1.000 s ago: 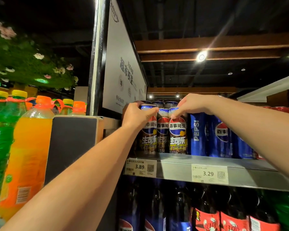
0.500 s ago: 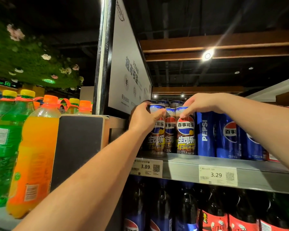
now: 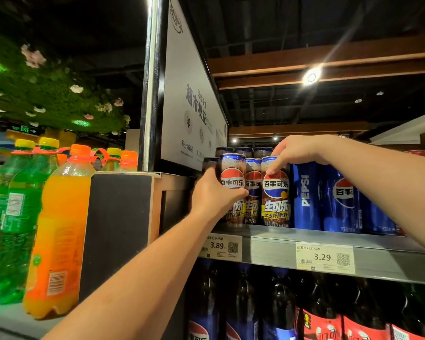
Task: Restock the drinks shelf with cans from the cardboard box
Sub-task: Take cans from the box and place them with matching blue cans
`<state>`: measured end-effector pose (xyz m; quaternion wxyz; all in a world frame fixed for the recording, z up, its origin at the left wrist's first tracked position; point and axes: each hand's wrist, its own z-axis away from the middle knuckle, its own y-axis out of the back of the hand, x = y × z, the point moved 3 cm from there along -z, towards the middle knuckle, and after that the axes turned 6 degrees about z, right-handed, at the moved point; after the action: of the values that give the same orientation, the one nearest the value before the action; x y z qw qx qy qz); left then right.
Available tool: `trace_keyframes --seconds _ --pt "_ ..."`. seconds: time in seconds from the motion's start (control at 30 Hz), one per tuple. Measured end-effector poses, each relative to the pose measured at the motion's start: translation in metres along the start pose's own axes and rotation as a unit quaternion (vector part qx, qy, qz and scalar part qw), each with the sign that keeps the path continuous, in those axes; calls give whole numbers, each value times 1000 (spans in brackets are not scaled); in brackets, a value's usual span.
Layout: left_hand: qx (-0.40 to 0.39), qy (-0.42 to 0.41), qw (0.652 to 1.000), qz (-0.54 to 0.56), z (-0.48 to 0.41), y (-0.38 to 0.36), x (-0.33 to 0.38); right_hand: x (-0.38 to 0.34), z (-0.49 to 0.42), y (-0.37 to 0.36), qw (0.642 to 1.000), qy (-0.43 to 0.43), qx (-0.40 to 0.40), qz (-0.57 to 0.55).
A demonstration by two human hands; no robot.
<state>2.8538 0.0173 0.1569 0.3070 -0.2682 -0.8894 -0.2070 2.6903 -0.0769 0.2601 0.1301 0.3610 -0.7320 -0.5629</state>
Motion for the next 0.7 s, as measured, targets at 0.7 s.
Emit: trace_keyframes --seconds 0.7 --pt "9 12 1000 18 6 -4 -4 10 -14 -1 998 10 -7 60"
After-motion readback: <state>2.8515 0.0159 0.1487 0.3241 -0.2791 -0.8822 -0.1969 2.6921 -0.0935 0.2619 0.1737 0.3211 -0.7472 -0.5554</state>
